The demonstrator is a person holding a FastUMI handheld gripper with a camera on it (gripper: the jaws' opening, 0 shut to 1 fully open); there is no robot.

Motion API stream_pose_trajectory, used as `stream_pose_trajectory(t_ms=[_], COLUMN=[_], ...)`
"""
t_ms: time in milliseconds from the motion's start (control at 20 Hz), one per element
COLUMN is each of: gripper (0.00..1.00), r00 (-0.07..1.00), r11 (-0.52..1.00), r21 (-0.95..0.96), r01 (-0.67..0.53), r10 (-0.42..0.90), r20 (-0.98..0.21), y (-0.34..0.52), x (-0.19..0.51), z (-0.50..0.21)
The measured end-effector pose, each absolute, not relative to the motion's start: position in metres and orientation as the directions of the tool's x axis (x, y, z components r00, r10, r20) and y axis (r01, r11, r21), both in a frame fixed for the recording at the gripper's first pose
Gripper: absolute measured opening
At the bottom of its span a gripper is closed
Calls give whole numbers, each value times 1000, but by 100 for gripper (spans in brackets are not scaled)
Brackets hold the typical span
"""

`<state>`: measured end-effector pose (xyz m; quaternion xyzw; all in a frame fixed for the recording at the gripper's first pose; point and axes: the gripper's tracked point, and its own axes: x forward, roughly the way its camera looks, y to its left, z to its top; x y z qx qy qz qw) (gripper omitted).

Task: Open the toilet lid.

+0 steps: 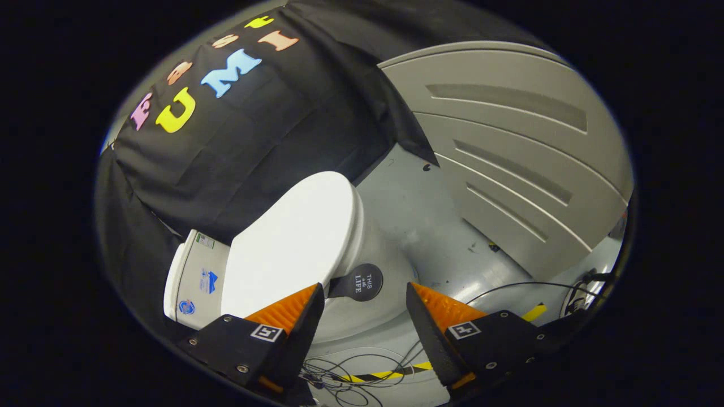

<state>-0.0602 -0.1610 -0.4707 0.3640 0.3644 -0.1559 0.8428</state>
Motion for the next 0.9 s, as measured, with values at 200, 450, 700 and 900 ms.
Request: stream_pose_trajectory(t_ms=[200, 450, 700, 900], gripper=[83, 65, 44, 28], r00=[694, 743, 790, 806], r11=[636, 545, 508, 531], r21=[556, 663, 723, 719], r01=[536, 513, 468, 448], r10=[43, 105, 127, 107], r20=[-719, -661, -600, -582], y=[-167, -163, -156, -158], x=[-56, -37, -21, -22], z=[-492, -506, -503, -497])
